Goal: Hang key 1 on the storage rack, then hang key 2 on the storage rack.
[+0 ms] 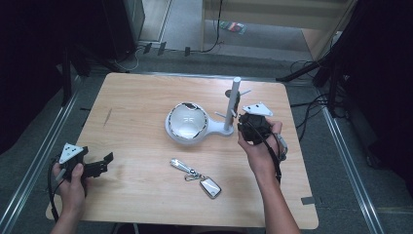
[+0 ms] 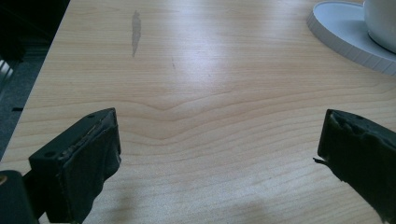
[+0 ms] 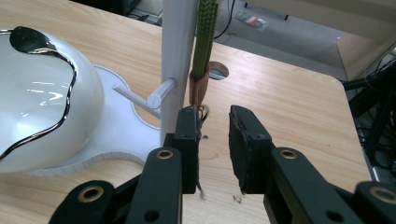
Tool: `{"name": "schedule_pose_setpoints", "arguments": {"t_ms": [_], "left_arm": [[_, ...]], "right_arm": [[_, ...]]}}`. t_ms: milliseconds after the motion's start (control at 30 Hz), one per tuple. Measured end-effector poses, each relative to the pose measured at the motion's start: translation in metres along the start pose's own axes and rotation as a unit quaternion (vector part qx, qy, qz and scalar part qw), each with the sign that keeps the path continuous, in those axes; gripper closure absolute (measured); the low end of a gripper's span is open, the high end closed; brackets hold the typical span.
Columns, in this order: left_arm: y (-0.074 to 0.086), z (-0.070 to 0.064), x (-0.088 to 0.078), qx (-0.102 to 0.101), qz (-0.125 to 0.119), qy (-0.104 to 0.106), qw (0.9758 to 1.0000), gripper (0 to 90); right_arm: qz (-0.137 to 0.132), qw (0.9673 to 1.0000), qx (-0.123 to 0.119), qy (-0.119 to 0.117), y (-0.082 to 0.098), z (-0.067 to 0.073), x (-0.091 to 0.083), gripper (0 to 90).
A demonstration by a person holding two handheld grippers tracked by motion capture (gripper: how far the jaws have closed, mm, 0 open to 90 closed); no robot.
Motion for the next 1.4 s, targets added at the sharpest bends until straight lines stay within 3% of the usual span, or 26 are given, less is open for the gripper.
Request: {"name": "schedule_pose_setpoints", "arguments": {"t_ms": [333,500,633,767,867,967,1167,1400], "left_arm": [[0.0,0.0,0.0,0.002,0.0,-0.002,1.0,0.0],[0.0,-0.001,-0.001,0.003,-0.003,-0.003,1.0,0.0],[0.0,-0.002,-0.001,0.004,-0.005,-0.002,1.0,0.0],[0.0,-0.002,-0.001,0.006,-0.004,-0.001,1.0,0.0],[0.0,-0.002,-0.001,0.003,-0.005,0.0,1.0,0.0],[0.0,-0.002,-0.001,0.003,-0.005,0.0,1.0,0.0],[0.001,-0.002,-0.001,0.004,-0.004,-0.001,1.0,0.0],[0.001,-0.002,-0.002,0.006,-0.004,-0.001,1.0,0.0]], "right_arm": [[0.033,0.9978,0.037,-0.043,0.013,-0.005,-0.002,65.5],[0.062,0.9958,0.025,-0.063,0.024,-0.005,0.001,60.2],[0.094,0.9914,0.016,-0.09,0.032,-0.004,0.001,56.6],[0.113,0.9858,0.023,-0.122,0.045,0.002,-0.002,51.4],[0.129,0.9826,0.018,-0.133,0.049,0.005,-0.003,50.1],[0.143,0.9766,0.022,-0.159,0.052,0.008,-0.003,50.0],[0.148,0.9733,0.021,-0.174,0.051,0.016,-0.004,44.4],[0.159,0.9697,-0.002,-0.186,0.05,0.028,-0.002,45.0]]}}
Point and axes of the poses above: each handheld gripper's, and its own axes: x roughly forward along the jaws, y roughly out of its underside, z roughly to its left, the point moved 5 cm from there along x, roughly forward along the jaws, and after that the axes turned 10 degrees about -y, right-handed, at the moved point
